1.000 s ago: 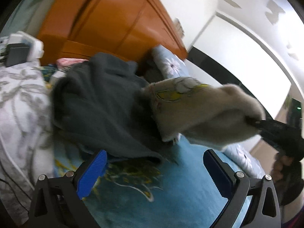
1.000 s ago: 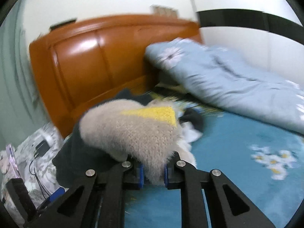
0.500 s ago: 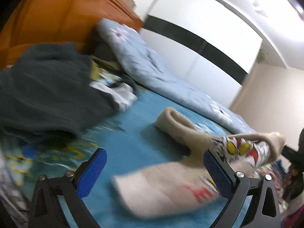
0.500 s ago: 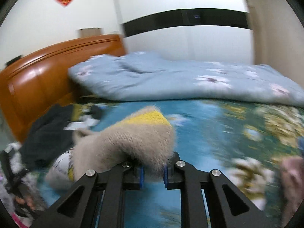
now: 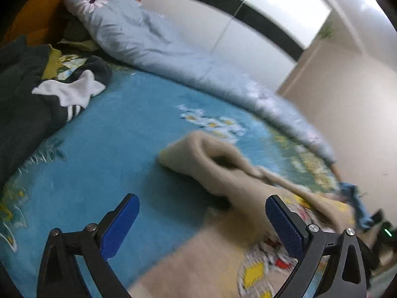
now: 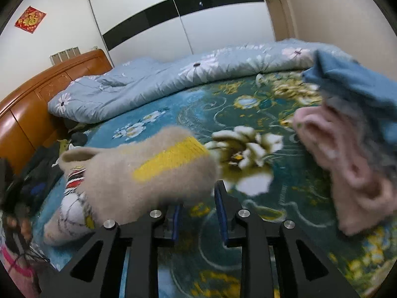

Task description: Fold clothes

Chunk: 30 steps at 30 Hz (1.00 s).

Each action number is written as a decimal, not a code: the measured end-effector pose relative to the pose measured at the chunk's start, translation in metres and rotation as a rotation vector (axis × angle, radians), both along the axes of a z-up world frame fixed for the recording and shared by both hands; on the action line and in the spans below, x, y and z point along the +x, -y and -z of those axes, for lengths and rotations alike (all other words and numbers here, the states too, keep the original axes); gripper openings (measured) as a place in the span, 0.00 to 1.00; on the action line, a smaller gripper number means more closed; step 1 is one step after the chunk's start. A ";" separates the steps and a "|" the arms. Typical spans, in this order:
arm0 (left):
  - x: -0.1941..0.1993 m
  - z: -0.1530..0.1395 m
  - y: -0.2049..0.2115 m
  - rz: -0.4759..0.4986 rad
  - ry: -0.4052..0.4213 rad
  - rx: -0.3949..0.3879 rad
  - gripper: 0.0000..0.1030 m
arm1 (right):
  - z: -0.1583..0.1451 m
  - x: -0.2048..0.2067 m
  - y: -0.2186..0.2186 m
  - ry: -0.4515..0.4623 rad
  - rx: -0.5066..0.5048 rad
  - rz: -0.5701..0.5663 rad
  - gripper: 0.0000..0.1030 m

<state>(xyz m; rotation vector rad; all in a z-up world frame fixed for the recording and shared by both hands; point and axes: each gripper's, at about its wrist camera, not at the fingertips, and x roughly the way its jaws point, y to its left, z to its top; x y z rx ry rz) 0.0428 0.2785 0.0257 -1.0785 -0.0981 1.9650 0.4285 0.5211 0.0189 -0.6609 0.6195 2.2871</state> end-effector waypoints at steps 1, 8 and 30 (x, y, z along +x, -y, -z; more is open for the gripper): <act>-0.004 0.002 -0.008 0.000 0.010 -0.019 1.00 | -0.004 0.004 0.004 0.005 0.027 0.003 0.33; -0.026 0.031 -0.055 -0.023 0.095 -0.131 0.99 | -0.033 -0.027 0.041 0.008 0.190 -0.101 0.49; -0.051 0.046 -0.071 -0.137 0.168 -0.081 0.13 | 0.004 -0.062 0.027 0.159 0.226 -0.011 0.11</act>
